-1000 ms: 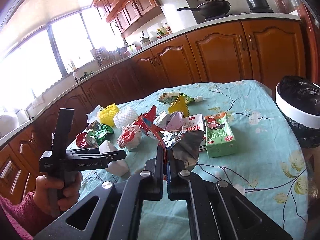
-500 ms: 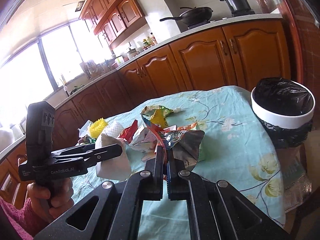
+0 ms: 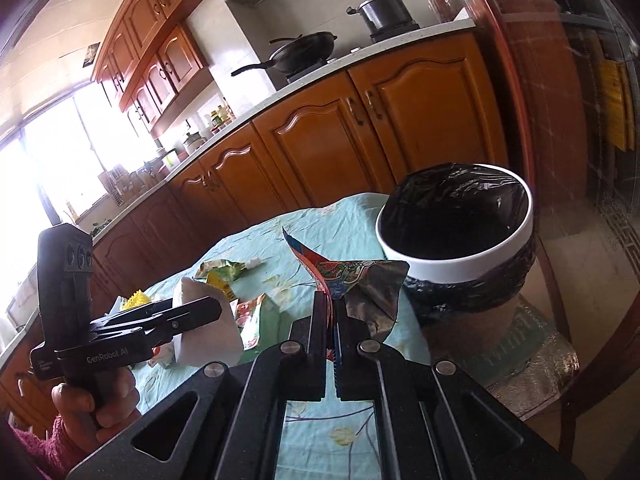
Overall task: Collect trash
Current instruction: 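Carry the white block and orange snack bag over the black-lined trash bin, then open the left tool over the bin while the right tool releases its bag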
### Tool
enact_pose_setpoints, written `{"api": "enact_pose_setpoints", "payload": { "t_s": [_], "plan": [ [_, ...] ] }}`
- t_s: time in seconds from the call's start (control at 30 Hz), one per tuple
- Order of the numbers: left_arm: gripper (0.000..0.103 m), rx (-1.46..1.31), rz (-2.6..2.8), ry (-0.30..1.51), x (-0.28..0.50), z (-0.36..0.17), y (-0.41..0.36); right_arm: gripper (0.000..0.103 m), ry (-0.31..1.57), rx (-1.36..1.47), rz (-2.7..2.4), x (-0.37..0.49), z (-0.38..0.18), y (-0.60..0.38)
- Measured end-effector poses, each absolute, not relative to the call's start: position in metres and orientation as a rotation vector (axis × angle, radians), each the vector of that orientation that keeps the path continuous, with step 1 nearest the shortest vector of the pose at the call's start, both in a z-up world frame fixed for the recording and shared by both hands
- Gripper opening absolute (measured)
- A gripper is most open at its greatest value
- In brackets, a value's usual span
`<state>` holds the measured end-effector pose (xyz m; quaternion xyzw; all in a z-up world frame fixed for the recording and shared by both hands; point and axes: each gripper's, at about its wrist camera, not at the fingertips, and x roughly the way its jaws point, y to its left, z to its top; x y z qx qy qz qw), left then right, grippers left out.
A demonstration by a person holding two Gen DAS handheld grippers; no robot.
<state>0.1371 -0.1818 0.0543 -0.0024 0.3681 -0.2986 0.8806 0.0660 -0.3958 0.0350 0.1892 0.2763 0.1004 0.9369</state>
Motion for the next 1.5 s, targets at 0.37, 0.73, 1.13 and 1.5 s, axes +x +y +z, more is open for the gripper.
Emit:
{"api": "enact_pose_setpoints", "payload": {
  "t_s": [0.37,0.73,1.13,1.5],
  "plan": [
    [0.061,0.034,-0.714,0.792,0.193,0.066,-0.247,0.002,0.576,0.404,0.130,0.109,0.044,-0.444],
    [0.062,0.115,-0.771,0.851,0.255,0.063,-0.313,0.002,0.643,0.439,0.093,0.161,0.043,-0.486],
    [0.070,0.204,-0.783,0.936,0.287,0.040,-0.350,0.004,0.736,0.488,0.093,0.204,0.030,-0.518],
    [0.077,0.228,-0.787,0.951,0.288,0.031,-0.358,0.029,0.731,0.514,0.092,0.209,0.023,-0.525]
  ]
}}
